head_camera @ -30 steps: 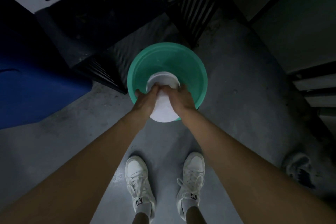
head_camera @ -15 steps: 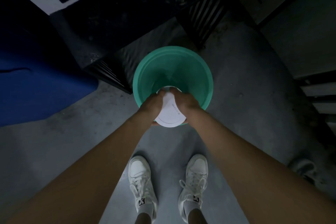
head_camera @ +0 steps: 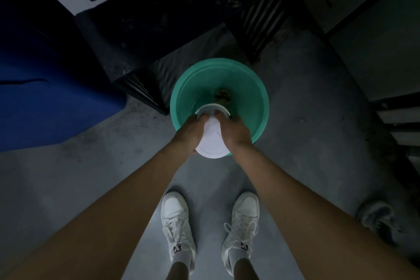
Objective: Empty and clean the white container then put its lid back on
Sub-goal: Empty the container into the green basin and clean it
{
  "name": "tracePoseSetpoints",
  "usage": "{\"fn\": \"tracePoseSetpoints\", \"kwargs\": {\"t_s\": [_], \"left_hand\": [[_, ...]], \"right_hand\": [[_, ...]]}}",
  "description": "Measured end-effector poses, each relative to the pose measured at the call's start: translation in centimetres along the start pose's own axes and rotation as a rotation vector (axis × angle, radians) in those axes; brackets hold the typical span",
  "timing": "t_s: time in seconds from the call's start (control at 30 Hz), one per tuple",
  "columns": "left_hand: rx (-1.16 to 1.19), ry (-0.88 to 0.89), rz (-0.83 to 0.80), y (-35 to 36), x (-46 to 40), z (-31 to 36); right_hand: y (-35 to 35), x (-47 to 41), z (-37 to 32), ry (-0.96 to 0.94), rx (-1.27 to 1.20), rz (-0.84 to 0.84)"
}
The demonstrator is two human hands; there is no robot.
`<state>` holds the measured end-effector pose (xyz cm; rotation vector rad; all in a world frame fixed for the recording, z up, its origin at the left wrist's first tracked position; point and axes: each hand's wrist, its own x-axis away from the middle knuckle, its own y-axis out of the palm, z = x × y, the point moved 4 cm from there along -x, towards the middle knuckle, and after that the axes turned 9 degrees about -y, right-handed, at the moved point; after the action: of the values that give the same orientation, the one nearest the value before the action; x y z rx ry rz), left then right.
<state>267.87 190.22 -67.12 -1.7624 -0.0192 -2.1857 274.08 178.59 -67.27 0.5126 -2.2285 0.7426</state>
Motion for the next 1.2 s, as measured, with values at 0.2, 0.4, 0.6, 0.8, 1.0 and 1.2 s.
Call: {"fn": "tracePoseSetpoints", "kwargs": {"t_s": [0.2, 0.4, 0.6, 0.8, 1.0, 1.2], "left_hand": [[0.037, -0.077, -0.071, -0.9, 1.7, -0.6], [0.052, 0.012, -0.052, -0.9, 1.8, -0.5], [0.082, 0.121, 0.049, -0.4, 1.9, -0.9], [0.094, 0.099, 0.038, 0.0, 1.6, -1.6], [0.019, 0.087, 0.099, -0.4, 0.2, -2.1], [0.008, 0.039, 0.083, -0.7, 0.2, -3.2]], "right_hand": [[-0.1, 0.6, 0.1, 0.012, 0.025, -0.031], [-0.3, 1.7, -0.3, -0.052, -0.003, 0.026], [0.0, 2.4, -0.8, -0.131, 0.006, 0.069], [0.2, 2.1, -0.8, -0.128, 0.069, 0.048], [0.7, 1.9, -0.2, -0.072, 0.068, 0.013], [1.4, 2.3, 0.2, -0.052, 0.081, -0.012]]}}
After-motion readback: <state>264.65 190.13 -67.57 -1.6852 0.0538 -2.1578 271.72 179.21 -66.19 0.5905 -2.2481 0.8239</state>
